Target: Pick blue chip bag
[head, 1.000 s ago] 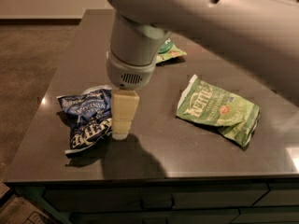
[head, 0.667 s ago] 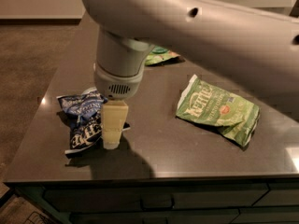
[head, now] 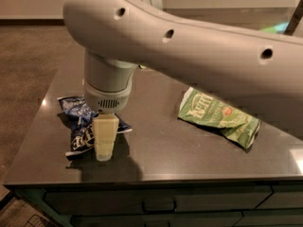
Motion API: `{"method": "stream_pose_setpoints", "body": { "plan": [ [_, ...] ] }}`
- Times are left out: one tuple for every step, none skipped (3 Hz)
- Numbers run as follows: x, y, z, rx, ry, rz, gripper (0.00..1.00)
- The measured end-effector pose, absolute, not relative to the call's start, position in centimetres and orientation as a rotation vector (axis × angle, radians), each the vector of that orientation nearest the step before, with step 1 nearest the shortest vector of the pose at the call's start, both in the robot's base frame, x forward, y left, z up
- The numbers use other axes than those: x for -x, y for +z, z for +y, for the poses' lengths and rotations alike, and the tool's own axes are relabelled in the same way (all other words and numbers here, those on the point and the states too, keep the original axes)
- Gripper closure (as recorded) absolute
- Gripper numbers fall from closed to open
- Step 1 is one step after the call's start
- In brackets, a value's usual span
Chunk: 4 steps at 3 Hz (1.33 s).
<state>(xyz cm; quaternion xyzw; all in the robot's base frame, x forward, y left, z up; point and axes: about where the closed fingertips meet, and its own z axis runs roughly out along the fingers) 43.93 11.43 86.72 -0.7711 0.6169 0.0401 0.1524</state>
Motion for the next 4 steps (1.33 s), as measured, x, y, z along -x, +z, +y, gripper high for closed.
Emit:
{"method": "stream_pose_setpoints", "body": {
  "plan": [
    [-44.0,86.1,11.9,2.231,0.09,1.762,0.17],
    [-44.4,86.4,11.6,2.24,0.059,1.755,0.4],
    [-44.9,86.9,10.7,2.238,0.037,1.759,0.64],
    [-45.4,87.9,9.7,2.216,0.04,1.777,0.87]
  ]
}}
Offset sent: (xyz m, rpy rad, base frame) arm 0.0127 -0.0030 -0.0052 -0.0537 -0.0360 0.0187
